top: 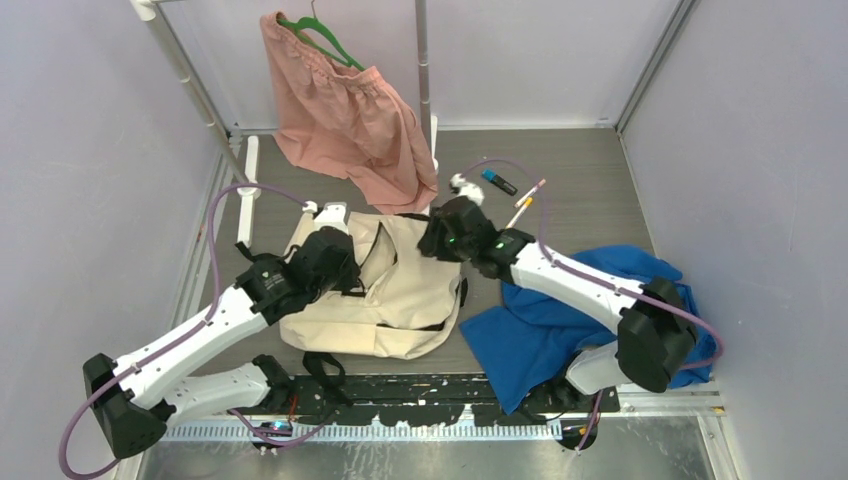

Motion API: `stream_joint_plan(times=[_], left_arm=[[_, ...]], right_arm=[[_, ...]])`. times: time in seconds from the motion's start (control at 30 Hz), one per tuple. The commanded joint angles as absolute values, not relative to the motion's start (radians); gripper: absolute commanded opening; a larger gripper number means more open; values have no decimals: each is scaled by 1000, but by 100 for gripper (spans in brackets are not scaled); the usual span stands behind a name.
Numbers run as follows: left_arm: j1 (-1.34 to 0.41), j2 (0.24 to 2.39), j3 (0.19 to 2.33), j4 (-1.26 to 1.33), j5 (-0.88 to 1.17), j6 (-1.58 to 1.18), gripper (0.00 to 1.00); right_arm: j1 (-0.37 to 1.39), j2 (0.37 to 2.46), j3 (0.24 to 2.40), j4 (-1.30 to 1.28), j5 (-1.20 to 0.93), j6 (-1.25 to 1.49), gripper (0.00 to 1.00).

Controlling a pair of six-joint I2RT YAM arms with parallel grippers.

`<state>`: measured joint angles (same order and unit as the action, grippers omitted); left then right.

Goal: Pack the student bag
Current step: Adjust the student bag at the center of the board, then pick up the stationery from the center of the board.

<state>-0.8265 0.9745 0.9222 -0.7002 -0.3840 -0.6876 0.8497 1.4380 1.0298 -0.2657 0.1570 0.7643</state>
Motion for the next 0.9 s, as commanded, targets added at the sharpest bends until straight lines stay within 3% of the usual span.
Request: stream_joint_plan(times=[0.0,0.13,0.33,0.57,0.87], left_arm=[[-819,985,934,-600,-366,-680,0],[-818,992,929,-572,-350,-678,0],[-818,1012,929,-557,-303,-657,0],[-818,984,909,-559,-269,-657,0],[-818,984,914,-572,-253,-646,0]], right_arm=[[650,1348,1003,-339,280,710,58],[454,1376,1028,-448,364,692,65],[244,1550,1145,-480,376,658,60],[220,1834,1360,-559,396,590,61],[203,2022,1466,-567,384,614,58]])
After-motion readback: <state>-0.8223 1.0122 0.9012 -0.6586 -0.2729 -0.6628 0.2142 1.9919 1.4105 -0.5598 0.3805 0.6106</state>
